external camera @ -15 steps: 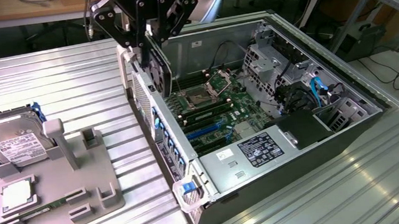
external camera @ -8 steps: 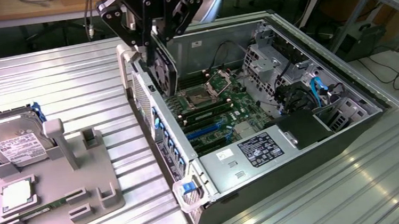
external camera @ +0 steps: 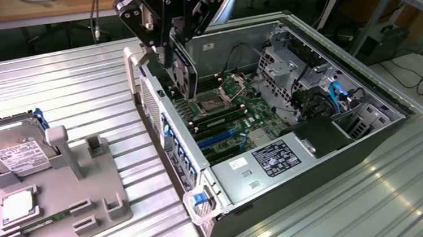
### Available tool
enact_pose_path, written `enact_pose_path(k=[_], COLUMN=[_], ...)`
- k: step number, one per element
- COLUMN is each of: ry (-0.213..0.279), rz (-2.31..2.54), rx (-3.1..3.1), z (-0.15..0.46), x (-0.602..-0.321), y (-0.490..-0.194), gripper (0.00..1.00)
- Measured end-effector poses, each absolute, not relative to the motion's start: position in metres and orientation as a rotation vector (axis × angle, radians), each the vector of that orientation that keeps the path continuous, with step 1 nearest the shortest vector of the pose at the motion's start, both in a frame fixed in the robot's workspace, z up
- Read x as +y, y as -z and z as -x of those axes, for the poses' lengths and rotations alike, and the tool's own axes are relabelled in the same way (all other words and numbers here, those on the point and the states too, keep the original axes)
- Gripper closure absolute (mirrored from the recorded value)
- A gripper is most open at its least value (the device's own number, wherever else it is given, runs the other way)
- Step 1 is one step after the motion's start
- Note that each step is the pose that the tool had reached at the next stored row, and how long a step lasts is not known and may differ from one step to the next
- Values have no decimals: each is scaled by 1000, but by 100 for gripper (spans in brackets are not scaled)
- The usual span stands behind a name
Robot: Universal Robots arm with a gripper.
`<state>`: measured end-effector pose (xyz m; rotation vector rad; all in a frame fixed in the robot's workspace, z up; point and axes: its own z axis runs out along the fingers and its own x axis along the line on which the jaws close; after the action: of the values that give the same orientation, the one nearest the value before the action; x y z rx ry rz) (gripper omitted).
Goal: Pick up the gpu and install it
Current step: 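Pick up the gpu and move the gpu toward the slot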
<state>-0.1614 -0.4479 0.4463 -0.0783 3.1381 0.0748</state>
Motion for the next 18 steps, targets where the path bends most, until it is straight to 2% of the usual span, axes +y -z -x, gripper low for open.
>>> enact_pose_path(k=[18], ry=[-75], rz=[78], rx=[3138], z=[134], x=[-448], y=[-446], gripper=[73])
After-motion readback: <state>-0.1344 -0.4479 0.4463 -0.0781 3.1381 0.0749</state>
